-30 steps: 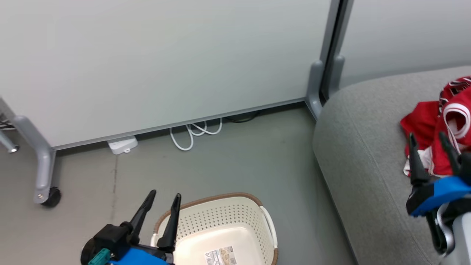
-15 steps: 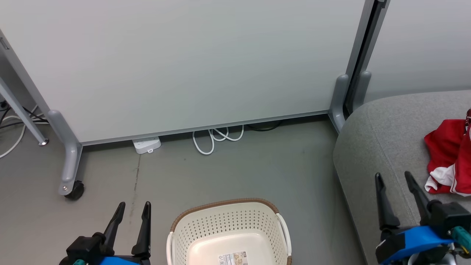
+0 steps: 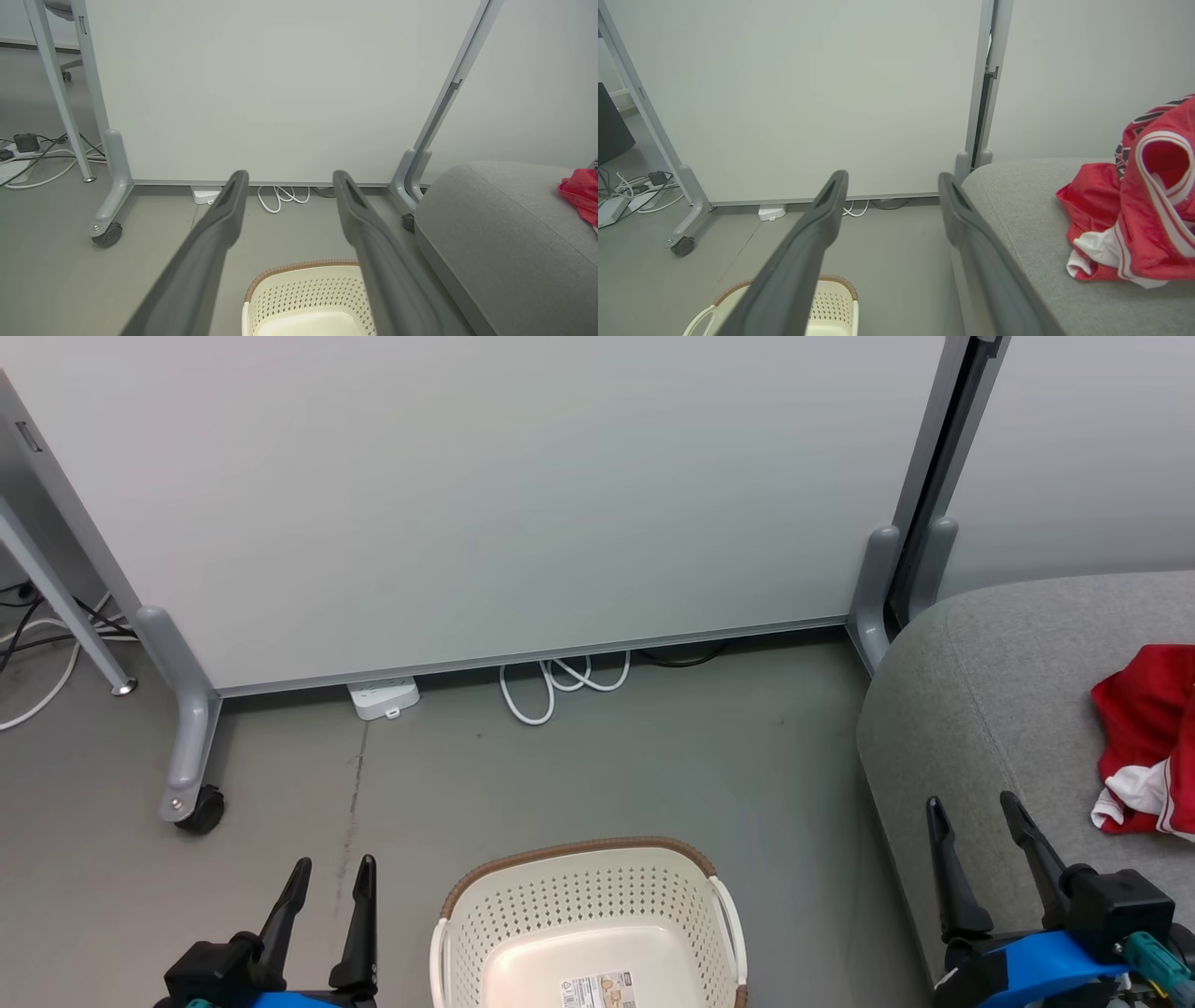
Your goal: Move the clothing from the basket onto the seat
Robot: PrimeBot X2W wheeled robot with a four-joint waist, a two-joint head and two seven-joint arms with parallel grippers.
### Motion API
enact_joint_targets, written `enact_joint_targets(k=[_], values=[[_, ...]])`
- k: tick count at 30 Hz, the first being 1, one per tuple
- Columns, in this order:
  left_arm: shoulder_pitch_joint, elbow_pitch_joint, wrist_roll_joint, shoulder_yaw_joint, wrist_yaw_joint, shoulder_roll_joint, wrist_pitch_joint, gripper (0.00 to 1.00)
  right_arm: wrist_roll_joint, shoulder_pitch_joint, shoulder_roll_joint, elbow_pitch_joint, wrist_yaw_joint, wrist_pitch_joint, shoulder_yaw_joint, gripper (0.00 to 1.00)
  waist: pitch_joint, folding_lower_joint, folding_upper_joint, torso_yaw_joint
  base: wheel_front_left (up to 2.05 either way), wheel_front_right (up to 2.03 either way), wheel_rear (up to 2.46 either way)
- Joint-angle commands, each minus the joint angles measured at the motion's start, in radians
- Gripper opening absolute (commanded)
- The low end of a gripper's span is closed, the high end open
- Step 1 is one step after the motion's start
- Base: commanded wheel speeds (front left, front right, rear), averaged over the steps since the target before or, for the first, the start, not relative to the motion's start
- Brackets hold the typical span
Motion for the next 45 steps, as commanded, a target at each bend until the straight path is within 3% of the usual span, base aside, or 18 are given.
enact_joint_targets(k=[1,9,10,21,45], values=[[0.005,0.0,-0.001,0.001,-0.004,0.004,-0.003,1.0,0.0,0.01,0.004,-0.004,0.0,0.004,0.002,1.0,0.001,0.0,0.0,0.001,0.0,0.0,0.0],[0.01,0.007,-0.009,-0.015,-0.004,0.007,-0.003,1.0,0.005,-0.006,0.007,0.016,0.0,0.0,0.011,1.0,0.004,0.0,0.0,0.003,0.0,0.0,0.0],[0.0,0.006,-0.007,-0.013,0.0,0.001,0.0,0.0,-0.001,-0.003,0.004,0.016,0.0,0.003,0.01,0.0,0.004,0.0,0.0,0.003,0.0,0.0,0.0],[0.044,0.085,-0.022,-0.01,0.0,-0.024,0.009,0.0,0.011,0.017,0.006,0.113,0.0,0.014,0.009,0.0,0.004,0.0,0.0,0.003,0.0,0.0,0.0],[0.012,0.027,-0.41,0.058,-0.001,-0.029,0.12,0.0,0.481,-0.039,0.007,0.149,0.0,0.057,-0.01,0.0,0.008,0.0,0.0,0.001,0.0,0.0,0.0]])
